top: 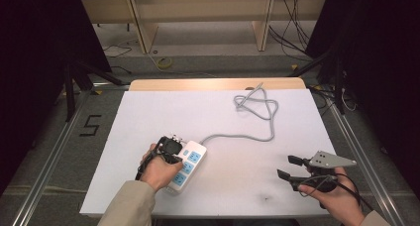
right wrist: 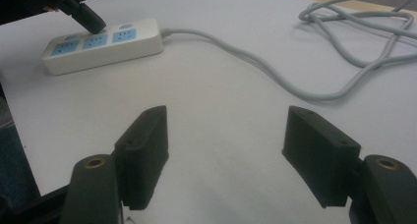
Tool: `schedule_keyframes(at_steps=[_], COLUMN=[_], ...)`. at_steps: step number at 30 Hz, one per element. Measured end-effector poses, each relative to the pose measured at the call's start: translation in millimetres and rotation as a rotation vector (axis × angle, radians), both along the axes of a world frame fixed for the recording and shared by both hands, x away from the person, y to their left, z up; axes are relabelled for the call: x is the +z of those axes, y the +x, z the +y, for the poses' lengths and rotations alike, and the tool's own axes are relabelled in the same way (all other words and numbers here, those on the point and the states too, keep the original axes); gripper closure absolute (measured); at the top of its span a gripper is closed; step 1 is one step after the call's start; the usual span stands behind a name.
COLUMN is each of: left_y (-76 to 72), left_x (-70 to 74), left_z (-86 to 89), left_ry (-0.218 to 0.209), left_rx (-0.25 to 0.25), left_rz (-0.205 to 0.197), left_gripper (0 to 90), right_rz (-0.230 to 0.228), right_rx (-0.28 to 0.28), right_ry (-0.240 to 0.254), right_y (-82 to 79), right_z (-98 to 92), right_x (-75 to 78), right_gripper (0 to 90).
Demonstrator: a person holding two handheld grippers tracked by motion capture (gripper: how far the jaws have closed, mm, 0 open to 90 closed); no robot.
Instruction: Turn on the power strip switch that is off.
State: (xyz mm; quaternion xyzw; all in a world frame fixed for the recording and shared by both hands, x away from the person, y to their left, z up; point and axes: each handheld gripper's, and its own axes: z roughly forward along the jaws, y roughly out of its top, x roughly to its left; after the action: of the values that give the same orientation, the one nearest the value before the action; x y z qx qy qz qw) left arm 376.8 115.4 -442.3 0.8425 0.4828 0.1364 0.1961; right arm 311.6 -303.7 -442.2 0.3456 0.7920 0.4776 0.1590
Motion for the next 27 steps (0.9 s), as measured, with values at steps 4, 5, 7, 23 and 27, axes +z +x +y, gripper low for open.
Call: schedule_keyframes(at_steps=[4,5,7,23,27], left_y=[0.0,0.1,0.1,0.2,-0.5], left_x=[0.1,0.1,0.1,0.2,0.0], left_z=[0.5,0.5,0.7,1.5,0.5], left_ry=[-0.005,-0.005,-0.007,-0.008,-0.003], left_rx=[0.001,0.001,0.0,-0.008,-0.008], left_rz=[0.003,0.003,0.003,0.001,-0.006], left_gripper=[90.0,90.0,90.0,90.0,90.0], right_rz=[0.0,-0.001,-0.002,-0.003,-0.002], right_rx=[0.0,0.0,0.001,0.001,-0.002], right_ry=[0.0,0.0,0.0,0.0,0.0], right_y=[-0.1,-0.2,-0.1,0.2,0.2], right_z=[-0.1,-0.1,0.0,-0.6,-0.7], right_x=[0.1,0.2,0.2,0.2,0.2], right_gripper=[34.0,34.0,34.0,34.1,34.1])
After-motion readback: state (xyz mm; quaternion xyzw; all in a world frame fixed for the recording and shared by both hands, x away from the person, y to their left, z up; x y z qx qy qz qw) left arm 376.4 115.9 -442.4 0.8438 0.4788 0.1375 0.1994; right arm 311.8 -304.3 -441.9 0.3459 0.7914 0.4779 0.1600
